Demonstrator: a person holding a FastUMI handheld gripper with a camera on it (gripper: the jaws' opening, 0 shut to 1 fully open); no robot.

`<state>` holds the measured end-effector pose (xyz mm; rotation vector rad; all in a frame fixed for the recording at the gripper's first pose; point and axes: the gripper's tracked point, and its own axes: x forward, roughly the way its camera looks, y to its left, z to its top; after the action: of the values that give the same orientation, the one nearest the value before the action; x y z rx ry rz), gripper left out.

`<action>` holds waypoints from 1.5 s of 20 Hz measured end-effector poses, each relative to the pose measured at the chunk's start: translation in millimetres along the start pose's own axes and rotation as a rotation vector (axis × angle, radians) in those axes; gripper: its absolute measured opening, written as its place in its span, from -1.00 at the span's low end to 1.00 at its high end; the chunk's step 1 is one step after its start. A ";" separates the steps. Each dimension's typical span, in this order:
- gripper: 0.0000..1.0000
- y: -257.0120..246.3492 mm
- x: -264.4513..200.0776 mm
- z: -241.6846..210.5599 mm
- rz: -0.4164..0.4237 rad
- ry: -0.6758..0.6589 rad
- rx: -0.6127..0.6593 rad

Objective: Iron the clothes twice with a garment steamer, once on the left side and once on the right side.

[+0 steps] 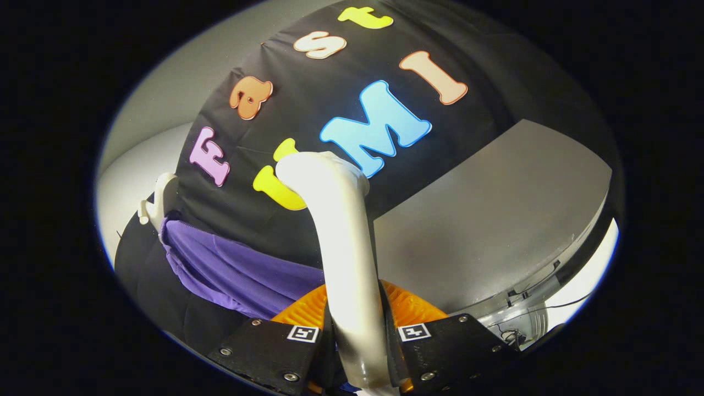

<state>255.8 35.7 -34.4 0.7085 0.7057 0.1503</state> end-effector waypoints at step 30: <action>-0.25 248.3 -14.8 -51.1 -0.044 -0.578 -0.652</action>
<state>237.5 246.8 105.6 0.0884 0.0920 0.1172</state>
